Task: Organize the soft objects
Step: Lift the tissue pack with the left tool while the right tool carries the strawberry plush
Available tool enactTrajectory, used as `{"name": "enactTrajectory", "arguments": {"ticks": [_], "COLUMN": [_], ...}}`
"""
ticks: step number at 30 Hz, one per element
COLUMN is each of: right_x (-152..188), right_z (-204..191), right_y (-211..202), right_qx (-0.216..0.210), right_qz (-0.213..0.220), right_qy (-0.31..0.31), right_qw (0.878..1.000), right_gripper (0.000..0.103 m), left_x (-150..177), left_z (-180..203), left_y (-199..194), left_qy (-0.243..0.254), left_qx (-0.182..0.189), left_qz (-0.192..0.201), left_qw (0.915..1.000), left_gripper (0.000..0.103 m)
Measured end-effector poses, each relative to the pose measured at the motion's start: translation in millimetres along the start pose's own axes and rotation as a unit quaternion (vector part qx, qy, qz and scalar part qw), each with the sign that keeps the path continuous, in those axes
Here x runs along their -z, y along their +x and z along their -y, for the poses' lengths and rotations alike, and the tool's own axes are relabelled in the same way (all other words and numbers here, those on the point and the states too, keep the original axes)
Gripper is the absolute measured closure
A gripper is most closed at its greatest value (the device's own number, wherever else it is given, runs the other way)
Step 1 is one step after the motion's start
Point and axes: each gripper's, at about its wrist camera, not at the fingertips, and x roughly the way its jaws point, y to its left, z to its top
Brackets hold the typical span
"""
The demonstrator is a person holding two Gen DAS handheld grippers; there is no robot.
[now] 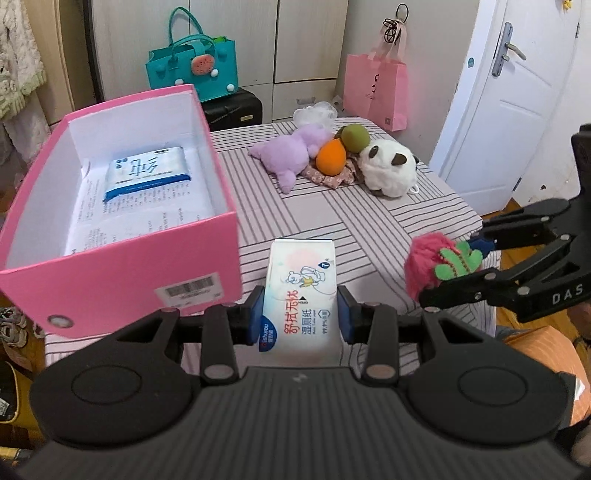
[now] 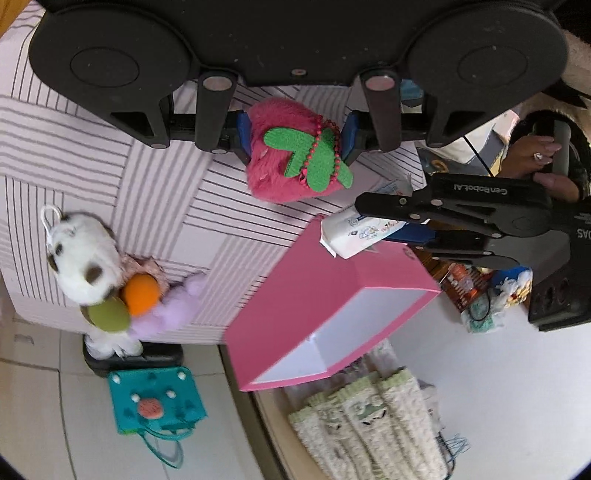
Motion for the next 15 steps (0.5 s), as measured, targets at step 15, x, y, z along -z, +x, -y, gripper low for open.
{"name": "enactTrajectory", "arguments": {"ticks": [15], "right_x": [-26.3], "right_z": [-59.6], "right_y": [7.5], "right_qx": [-0.022], "right_qz": [-0.025], "right_qy": [-0.069], "right_qw": [0.997], "right_gripper": [0.052], "left_x": [9.7], "left_z": [-34.2], "left_y": [-44.5], "left_qy": [-0.005], "left_qx": [0.028], "left_qz": [-0.033], "left_qw": [0.999], "left_gripper": [0.065]}}
